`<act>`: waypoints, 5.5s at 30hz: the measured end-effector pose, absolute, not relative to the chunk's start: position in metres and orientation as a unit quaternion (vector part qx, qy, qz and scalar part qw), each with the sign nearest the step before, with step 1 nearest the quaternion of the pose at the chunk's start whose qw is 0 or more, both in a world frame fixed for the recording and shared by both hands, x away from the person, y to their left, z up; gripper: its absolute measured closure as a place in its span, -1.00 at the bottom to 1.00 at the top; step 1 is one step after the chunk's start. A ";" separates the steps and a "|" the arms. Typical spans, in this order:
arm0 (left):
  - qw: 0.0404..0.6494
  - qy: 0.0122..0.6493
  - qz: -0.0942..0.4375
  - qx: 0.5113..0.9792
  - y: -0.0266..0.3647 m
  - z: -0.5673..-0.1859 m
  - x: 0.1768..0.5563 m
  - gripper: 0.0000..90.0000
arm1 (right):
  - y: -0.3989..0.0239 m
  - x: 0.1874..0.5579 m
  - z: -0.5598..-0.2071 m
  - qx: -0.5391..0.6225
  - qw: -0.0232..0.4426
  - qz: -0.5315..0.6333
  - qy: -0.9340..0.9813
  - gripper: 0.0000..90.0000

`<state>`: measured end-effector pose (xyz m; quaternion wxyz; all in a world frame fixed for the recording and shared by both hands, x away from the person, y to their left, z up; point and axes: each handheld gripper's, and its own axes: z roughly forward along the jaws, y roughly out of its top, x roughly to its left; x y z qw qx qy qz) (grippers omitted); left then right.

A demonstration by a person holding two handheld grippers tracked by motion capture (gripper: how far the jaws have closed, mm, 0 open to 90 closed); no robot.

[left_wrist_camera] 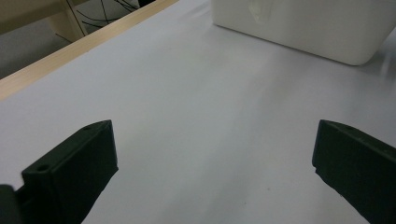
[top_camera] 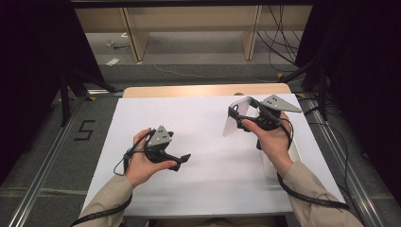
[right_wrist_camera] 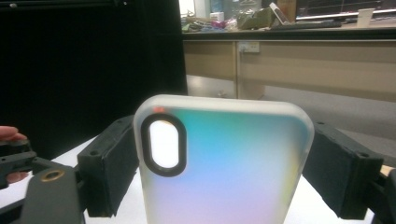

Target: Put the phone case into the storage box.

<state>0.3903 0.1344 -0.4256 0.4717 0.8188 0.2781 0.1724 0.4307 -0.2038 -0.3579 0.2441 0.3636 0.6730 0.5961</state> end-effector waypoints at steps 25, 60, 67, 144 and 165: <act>0.466 0.291 0.183 0.815 0.155 -0.428 0.389 -1.00 | -0.231 0.439 -0.349 0.385 0.281 0.585 0.657 -0.60; 0.465 0.303 0.186 0.811 0.168 -0.432 0.388 -1.00 | -0.264 0.447 -0.342 0.418 0.317 0.572 0.630 -0.60; 0.466 0.304 0.186 0.810 0.168 -0.432 0.388 -1.00 | -0.267 0.448 -0.342 0.419 0.322 0.571 0.628 -0.60; 0.470 0.306 0.187 0.807 0.168 -0.432 0.388 -1.00 | -0.306 0.457 -0.342 0.460 0.354 0.555 0.596 -0.60; 0.471 0.306 0.187 0.806 0.168 -0.432 0.388 -1.00 | -0.307 0.459 -0.344 0.462 0.358 0.549 0.598 -0.60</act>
